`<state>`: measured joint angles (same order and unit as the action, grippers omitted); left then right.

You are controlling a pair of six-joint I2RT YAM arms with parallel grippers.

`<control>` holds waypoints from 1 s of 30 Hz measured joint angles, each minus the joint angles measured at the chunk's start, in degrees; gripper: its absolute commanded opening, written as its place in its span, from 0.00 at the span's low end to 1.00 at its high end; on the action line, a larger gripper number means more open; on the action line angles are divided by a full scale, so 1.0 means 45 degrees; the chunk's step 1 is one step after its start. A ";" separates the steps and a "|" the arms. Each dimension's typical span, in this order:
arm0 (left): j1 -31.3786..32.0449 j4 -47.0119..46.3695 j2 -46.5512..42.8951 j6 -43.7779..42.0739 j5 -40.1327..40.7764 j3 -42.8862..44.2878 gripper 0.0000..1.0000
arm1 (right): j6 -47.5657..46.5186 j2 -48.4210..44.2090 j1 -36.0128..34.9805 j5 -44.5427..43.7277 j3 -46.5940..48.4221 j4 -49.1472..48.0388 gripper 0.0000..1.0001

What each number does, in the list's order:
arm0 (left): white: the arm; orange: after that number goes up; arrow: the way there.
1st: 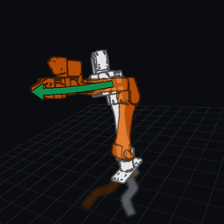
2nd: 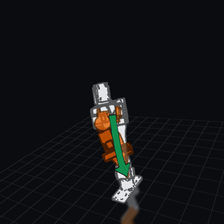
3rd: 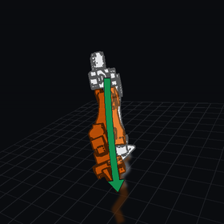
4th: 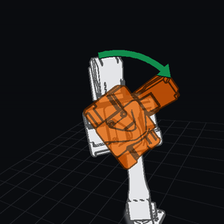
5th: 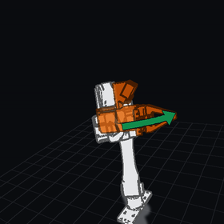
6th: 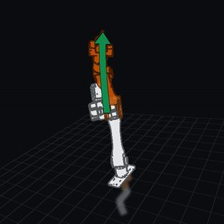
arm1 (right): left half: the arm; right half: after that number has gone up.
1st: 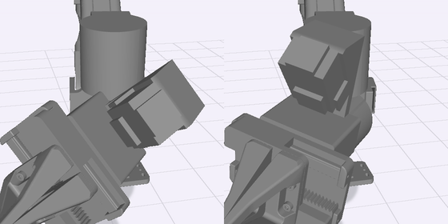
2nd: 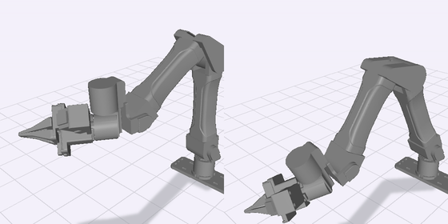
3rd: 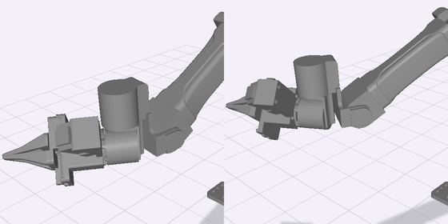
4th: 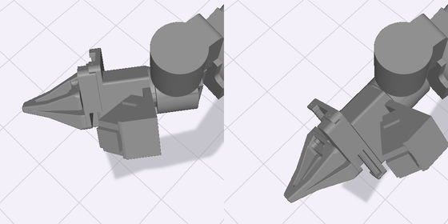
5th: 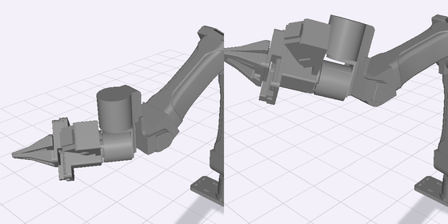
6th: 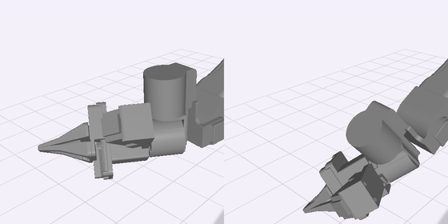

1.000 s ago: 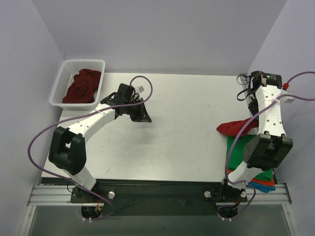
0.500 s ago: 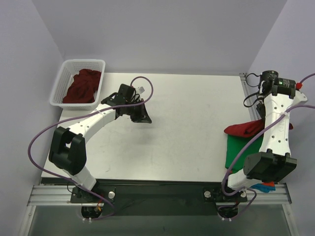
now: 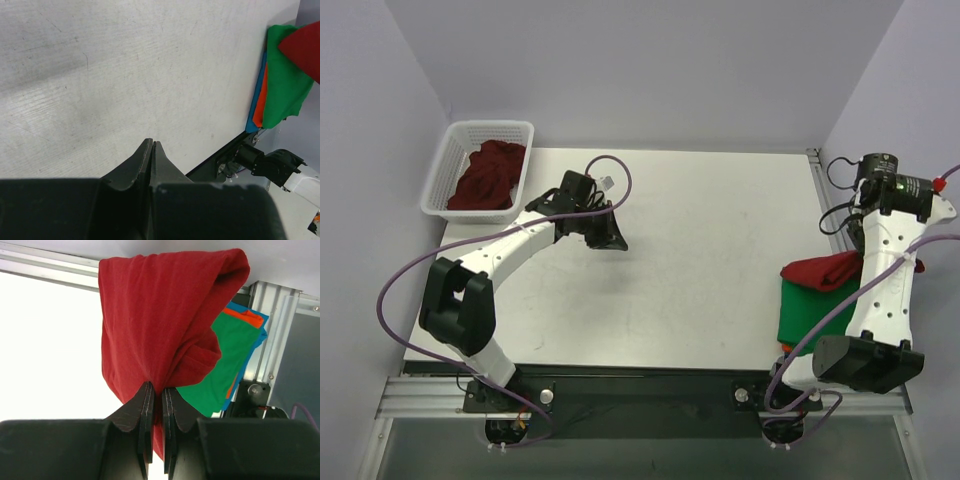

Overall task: Fold and stack the t-shirts
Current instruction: Put the neatly folded tshirt into the corner of the board with the right arm

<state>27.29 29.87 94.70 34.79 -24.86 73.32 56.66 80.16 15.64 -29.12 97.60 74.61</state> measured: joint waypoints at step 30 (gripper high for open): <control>0.0855 0.0204 -0.1258 -0.0282 0.0850 -0.0801 0.08 | -0.1277 -0.5508 -0.4906 0.2181 -0.7247 -0.2574 1.00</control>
<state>31.14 30.79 89.03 33.52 -21.04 69.71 50.92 55.37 -6.44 -19.31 64.99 63.02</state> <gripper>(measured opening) 0.082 0.999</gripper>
